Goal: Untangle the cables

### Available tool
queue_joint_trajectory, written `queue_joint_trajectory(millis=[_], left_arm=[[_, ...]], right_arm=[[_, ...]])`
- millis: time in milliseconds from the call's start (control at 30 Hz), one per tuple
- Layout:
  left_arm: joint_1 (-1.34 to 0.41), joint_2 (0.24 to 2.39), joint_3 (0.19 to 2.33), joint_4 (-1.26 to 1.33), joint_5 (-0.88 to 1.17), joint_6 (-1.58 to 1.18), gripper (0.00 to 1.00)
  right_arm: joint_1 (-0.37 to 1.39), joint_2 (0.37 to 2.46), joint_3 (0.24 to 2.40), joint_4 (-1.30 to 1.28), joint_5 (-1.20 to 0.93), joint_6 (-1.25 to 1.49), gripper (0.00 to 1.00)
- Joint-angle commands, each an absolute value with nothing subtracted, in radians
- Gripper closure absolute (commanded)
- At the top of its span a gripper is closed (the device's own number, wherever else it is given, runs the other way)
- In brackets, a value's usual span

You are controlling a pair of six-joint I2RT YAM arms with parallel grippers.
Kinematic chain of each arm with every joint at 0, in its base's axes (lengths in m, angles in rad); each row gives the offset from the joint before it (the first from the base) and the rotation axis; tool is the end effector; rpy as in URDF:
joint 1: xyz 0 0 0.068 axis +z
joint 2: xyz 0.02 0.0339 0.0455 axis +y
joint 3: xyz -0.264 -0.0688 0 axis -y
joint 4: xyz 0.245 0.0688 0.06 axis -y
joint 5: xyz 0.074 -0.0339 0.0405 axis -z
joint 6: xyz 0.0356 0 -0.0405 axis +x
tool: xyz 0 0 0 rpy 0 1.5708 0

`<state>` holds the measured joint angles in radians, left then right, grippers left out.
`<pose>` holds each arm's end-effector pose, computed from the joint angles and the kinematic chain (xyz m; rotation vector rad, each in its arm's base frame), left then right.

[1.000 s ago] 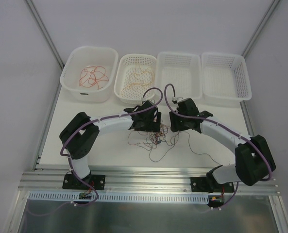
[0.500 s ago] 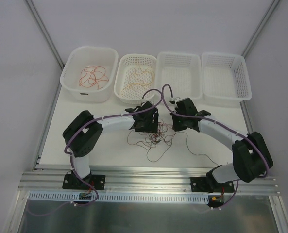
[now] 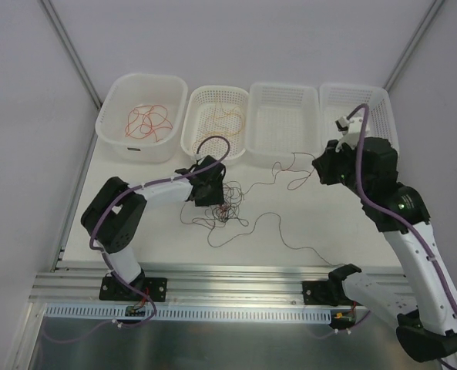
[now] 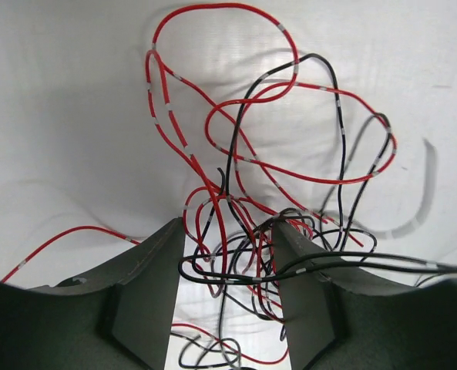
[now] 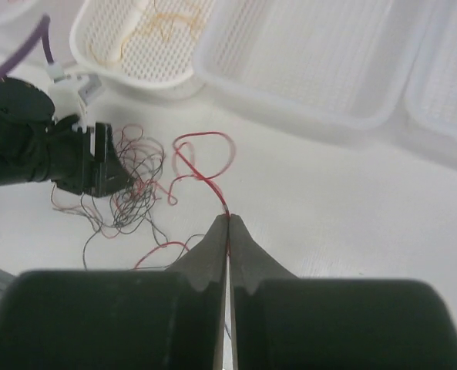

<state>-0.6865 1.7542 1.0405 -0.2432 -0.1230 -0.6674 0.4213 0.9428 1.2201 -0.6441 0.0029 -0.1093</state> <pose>0.2778 -0.2220 0.1687 -0.0255 2.5621 -0.3857 0.1702 0.0761 0.4126 -0.5076 1.8756 0.2046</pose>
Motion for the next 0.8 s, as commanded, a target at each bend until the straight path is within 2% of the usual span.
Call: queue_joint_trajectory(millis=[0, 167, 467, 633, 767], left_arm=[[-0.634, 1.689, 0.965, -0.321, -0.169, -0.667, 0.51], [-0.563, 1.582, 0.884, -0.347, -0.198, -0.655, 0.51], [-0.430, 1.433, 0.781, -0.406, -0.271, -0.606, 0.47], [-0.362, 1.375, 0.753, -0.429, -0.294, -0.575, 0.42], [-0.347, 1.341, 0.755, -0.437, -0.321, -0.552, 0.41]], right_arm=[[0.391, 0.884, 1.331, -0.759, 0.060, -0.127, 0.99], [0.371, 0.839, 1.440, -0.767, 0.087, -0.117, 0.99], [0.362, 0.887, 1.745, -0.805, 0.195, -0.123, 0.99], [0.364, 0.902, 1.822, -0.787, 0.218, -0.132, 0.99], [0.364, 0.899, 1.803, -0.789, 0.212, -0.107, 0.99]])
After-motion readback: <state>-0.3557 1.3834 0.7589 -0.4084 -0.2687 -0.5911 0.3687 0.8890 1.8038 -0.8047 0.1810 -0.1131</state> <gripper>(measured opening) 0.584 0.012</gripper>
